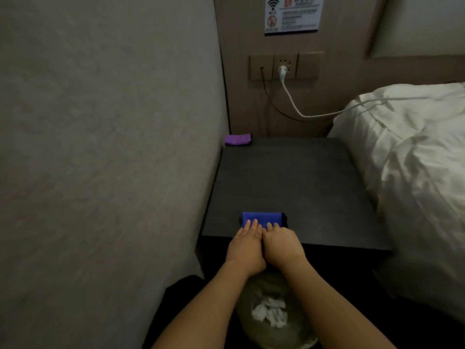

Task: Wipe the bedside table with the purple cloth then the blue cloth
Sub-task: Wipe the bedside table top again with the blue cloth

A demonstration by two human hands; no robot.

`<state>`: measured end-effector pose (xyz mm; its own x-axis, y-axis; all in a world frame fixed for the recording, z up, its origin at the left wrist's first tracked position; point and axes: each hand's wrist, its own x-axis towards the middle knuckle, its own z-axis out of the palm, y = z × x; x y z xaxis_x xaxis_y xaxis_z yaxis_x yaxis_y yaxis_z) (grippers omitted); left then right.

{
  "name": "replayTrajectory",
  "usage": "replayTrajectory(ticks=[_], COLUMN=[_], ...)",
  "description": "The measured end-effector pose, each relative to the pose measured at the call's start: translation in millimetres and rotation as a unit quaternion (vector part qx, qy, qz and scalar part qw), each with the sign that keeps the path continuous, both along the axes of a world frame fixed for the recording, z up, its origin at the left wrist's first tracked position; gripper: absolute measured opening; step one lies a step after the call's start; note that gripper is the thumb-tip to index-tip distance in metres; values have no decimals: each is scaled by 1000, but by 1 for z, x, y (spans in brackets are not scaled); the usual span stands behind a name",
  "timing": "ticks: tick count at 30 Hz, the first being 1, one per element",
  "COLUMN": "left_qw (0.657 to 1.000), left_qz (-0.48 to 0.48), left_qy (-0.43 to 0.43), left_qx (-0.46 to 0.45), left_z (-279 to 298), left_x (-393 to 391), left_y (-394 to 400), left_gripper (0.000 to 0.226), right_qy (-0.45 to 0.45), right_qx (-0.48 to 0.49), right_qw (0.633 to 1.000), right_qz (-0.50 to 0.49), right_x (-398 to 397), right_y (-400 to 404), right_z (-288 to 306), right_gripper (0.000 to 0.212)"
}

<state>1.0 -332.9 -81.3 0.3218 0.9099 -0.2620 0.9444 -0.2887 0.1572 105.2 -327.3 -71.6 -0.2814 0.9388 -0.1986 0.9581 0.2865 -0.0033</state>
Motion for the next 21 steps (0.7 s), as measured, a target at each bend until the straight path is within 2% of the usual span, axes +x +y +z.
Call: replayTrajectory(ticks=[4, 10, 17, 21], left_qw=[999, 997, 990, 989], left_qz=[33, 77, 142, 143], left_qy=[8, 9, -12, -15], left_qx=[7, 14, 22, 17], left_z=[-3, -9, -10, -6], left_x=[-41, -76, -64, -48], left_y=[2, 2, -8, -14], left_gripper=[84, 83, 85, 86], right_qy=[30, 39, 48, 47], right_qx=[15, -10, -21, -20], right_qw=[999, 997, 993, 993], right_qz=[33, 70, 105, 106], right_x=[-40, -74, -63, -46], right_y=[5, 12, 12, 11], right_z=[1, -1, -2, -1], right_gripper=[40, 49, 52, 54])
